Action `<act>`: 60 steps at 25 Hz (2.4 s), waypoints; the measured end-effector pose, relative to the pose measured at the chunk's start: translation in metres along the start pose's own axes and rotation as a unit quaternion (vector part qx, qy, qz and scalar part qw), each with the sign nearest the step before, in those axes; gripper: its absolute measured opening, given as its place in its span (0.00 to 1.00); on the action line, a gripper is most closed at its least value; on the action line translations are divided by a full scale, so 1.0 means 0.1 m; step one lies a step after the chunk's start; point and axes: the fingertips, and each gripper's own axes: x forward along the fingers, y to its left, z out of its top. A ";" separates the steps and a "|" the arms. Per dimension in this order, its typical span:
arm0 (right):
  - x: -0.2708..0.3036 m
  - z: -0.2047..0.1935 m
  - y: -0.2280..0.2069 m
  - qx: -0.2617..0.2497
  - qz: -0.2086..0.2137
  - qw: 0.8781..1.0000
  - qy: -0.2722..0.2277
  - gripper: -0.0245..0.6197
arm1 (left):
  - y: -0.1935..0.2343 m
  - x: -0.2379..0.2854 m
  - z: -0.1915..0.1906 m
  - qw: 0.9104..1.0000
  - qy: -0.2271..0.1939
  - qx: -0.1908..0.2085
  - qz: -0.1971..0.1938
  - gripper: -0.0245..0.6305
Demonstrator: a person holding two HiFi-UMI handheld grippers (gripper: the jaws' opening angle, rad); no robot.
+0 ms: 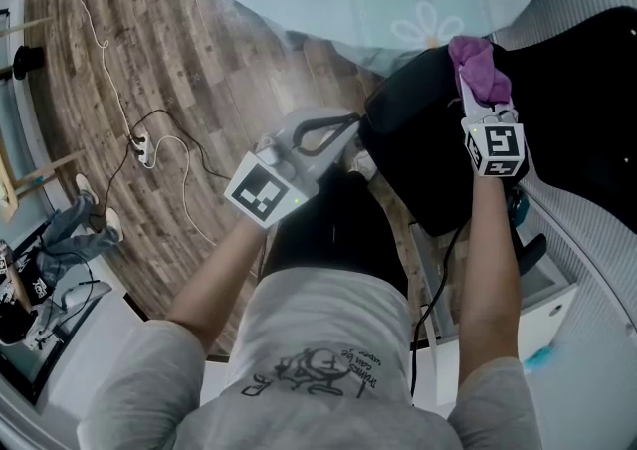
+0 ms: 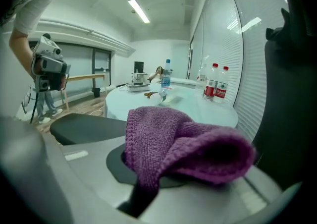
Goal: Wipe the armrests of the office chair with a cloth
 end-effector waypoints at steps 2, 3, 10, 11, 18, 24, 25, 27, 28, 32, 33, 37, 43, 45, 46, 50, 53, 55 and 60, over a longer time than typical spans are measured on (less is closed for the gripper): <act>-0.02 0.05 -0.01 0.016 -0.007 1.000 0.009 0.08 | 0.00 -0.03 0.10 1.000 -0.013 -0.001 0.006 0.04; -0.05 0.10 -0.01 0.020 -0.009 1.000 0.007 0.08 | 0.01 -0.05 0.17 1.000 -0.020 -0.001 0.011 0.04; -0.49 0.76 0.18 -0.009 0.012 1.000 -0.018 0.08 | -0.06 -0.14 0.78 0.998 -0.054 0.011 0.029 0.04; -0.55 0.89 0.22 -0.013 0.016 0.999 -0.024 0.08 | -0.08 -0.16 0.89 0.998 -0.059 0.012 0.031 0.04; -1.13 1.80 0.60 -0.007 0.031 0.997 -0.075 0.08 | -0.29 -0.33 1.70 0.995 -0.092 0.019 0.036 0.04; -1.77 2.44 0.91 0.016 0.033 0.993 -0.116 0.08 | -0.56 -0.51 2.25 0.993 -0.105 0.040 0.037 0.04; -1.88 2.52 0.96 0.018 0.032 0.992 -0.123 0.09 | -0.61 -0.54 2.33 0.993 -0.107 0.046 0.038 0.04; -2.07 2.67 1.03 0.012 0.027 0.991 -0.131 0.09 | -0.70 -0.61 2.50 0.992 -0.112 0.052 0.038 0.04; -2.14 2.75 1.05 0.008 0.024 0.991 -0.135 0.09 | -0.72 -0.63 2.58 0.991 -0.117 0.054 0.037 0.04; -2.46 3.04 1.18 0.033 0.029 0.988 -0.151 0.09 | -0.89 -0.73 2.85 0.990 -0.120 0.063 0.030 0.04; -2.55 3.09 1.24 0.044 0.035 0.986 -0.154 0.09 | -0.96 -0.75 2.89 0.991 -0.116 0.066 0.029 0.04; -2.78 3.28 1.42 0.055 0.041 0.984 -0.166 0.09 | -1.15 -0.80 3.09 0.989 -0.126 0.079 0.025 0.04; -3.10 3.41 1.67 0.043 0.058 0.981 -0.178 0.09 | -1.55 -0.93 3.31 0.985 -0.156 0.073 0.021 0.04; -3.19 3.45 1.75 0.035 0.064 0.980 -0.184 0.09 | -1.64 -0.97 3.33 0.985 -0.154 0.070 0.018 0.04; -3.24 3.48 1.78 0.033 0.068 0.979 -0.187 0.09 | -1.68 -0.99 3.34 0.985 -0.154 0.072 0.016 0.04; -3.42 3.56 1.89 0.033 0.076 0.978 -0.194 0.09 | -1.83 -1.07 3.37 0.985 -0.149 0.082 0.017 0.04; -3.47 3.60 1.94 0.034 0.074 0.977 -0.196 0.09 | -1.88 -1.10 3.42 0.985 -0.149 0.089 0.022 0.04; -3.49 3.62 1.94 0.032 0.074 0.977 -0.198 0.09 | -1.89 -1.11 3.44 0.985 -0.148 0.086 0.027 0.04; -3.55 3.59 1.96 0.031 0.071 0.978 -0.192 0.09 | -1.88 -1.10 3.43 0.986 -0.143 0.084 0.034 0.04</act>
